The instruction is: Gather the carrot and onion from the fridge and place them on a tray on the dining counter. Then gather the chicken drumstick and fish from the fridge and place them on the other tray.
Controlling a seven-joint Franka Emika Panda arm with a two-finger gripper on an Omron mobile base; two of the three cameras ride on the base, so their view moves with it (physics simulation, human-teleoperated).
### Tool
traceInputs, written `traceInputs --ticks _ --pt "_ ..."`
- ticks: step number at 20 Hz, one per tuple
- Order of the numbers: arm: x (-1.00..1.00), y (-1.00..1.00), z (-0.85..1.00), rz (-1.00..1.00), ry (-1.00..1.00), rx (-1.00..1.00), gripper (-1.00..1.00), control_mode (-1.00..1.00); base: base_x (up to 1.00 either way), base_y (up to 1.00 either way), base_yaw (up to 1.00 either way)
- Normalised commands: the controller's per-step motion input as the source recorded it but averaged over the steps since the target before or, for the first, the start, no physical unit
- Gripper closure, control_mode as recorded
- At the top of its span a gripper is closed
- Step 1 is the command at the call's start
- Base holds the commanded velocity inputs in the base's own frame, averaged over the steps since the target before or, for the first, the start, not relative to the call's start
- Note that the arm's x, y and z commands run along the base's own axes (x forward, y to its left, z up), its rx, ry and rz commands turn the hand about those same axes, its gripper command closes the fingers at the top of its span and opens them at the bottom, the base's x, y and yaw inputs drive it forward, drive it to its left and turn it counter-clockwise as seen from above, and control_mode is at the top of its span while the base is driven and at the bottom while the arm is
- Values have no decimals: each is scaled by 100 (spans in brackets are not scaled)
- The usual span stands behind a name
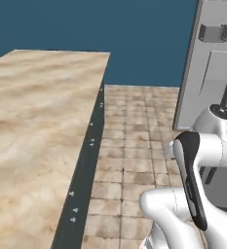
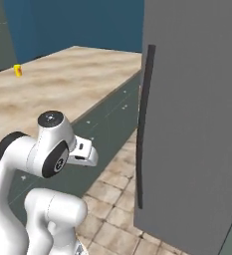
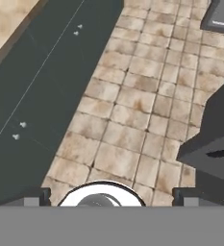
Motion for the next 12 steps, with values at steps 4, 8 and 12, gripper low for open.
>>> traceInputs --ticks 4,8,12 --pt "0 0 0 0 0 0 -100 100 64 0 -11" --pt "0 0 0 0 0 0 -100 100 50 11 -24" --pt "0 0 0 0 0 0 -100 100 45 23 -30"
